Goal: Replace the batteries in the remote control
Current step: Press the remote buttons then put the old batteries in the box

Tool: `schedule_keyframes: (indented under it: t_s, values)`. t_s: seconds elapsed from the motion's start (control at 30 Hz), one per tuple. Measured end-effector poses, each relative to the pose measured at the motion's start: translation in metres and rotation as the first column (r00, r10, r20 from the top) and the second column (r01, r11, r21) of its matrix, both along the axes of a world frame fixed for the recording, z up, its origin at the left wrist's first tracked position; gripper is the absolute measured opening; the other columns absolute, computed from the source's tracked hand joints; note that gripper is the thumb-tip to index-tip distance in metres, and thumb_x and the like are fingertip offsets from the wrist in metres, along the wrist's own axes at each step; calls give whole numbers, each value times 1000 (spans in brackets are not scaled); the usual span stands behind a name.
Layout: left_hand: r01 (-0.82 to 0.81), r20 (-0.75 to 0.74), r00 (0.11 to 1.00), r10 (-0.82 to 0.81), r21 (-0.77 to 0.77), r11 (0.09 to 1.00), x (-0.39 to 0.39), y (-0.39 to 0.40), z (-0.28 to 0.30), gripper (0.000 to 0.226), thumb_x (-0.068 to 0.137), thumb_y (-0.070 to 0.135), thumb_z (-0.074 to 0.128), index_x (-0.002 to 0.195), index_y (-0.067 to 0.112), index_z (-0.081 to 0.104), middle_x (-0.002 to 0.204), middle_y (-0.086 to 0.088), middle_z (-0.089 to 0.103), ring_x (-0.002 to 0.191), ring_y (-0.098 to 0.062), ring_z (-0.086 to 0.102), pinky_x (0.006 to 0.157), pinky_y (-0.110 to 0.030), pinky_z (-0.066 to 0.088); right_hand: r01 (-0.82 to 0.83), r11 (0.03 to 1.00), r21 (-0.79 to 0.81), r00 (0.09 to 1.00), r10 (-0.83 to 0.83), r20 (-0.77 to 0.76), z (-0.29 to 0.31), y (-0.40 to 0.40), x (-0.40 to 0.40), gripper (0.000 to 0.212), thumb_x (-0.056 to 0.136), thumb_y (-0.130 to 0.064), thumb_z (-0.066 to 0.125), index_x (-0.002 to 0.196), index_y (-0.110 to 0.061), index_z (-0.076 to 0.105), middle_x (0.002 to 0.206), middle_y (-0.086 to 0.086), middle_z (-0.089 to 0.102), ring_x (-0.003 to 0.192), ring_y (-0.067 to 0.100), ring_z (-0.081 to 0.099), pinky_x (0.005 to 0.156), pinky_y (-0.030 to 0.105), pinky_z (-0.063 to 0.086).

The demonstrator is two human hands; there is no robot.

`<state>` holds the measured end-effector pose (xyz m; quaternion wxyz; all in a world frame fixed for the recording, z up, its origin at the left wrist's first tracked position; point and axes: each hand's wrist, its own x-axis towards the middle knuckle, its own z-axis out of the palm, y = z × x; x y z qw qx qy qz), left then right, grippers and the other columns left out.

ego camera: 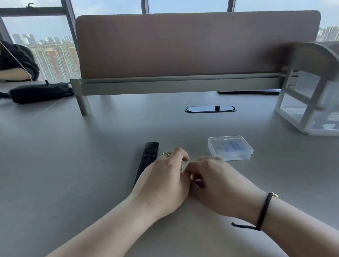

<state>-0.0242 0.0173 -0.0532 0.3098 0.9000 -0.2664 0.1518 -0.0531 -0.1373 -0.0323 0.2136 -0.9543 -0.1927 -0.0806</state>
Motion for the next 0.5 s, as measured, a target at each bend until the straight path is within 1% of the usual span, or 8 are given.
schedule_keyframes:
  t_s: [0.03,0.1,0.2,0.3,0.37,0.43,0.47,0.5]
  values:
    - [1,-6,1000,-1,16,1000,-1,0,0,22,88,23,52,110,24,53,90,9,58,76,-13,57,68,-35,48,-8,1000,4,1000,8,21,-1,0,0,16,81,-13,57,86,-20,70,84,6,66,80,25,61,67,32,46]
    - [-7,-9,1000,8,62,998,-3,-1,0,21,87,24,48,107,28,52,94,12,58,83,-14,60,69,-34,48,-24,999,21,999,24,23,-1,-2,3,19,82,-9,58,87,-19,74,80,7,69,75,23,61,65,32,45]
    - [-10,-4,1000,10,112,994,-4,-1,1,20,86,25,46,104,32,53,102,12,60,91,-15,62,74,-36,50,-17,992,123,1000,16,14,-3,-4,6,20,78,-7,60,84,-18,76,66,2,67,65,16,57,58,24,42]
    - [-11,0,1000,11,117,993,-5,-1,0,22,87,26,45,106,31,55,105,10,62,95,-16,62,77,-37,50,24,978,206,1000,-27,11,-7,-4,9,25,72,-6,58,83,-20,75,66,2,69,68,17,60,60,25,46]
    - [-15,10,1000,14,126,992,-5,-2,1,25,88,29,46,111,31,55,108,9,62,97,-17,62,78,-37,50,74,956,285,997,-67,-32,-9,-5,12,29,72,-5,60,86,-24,77,71,-3,74,71,10,64,62,20,48]
    - [-18,16,1000,16,123,992,-6,-3,2,30,88,31,46,117,32,53,111,9,63,98,-17,63,78,-38,51,144,919,368,988,-110,-111,-10,-7,14,23,75,-7,67,87,-25,76,77,-4,76,70,4,67,63,16,51]
    - [-16,17,1000,14,118,993,-7,-3,2,33,87,31,46,120,32,52,111,9,63,97,-17,63,78,-38,51,187,885,426,978,-127,-166,-10,-8,15,19,76,-8,72,85,-24,75,77,-3,77,66,2,67,64,18,52]
    - [-11,17,1000,9,111,994,-8,-3,3,37,87,31,47,124,32,49,110,9,64,96,-18,63,77,-38,51,230,839,494,965,-131,-228,-9,-9,16,16,76,-8,76,84,-21,74,75,-1,77,62,4,66,63,21,52]
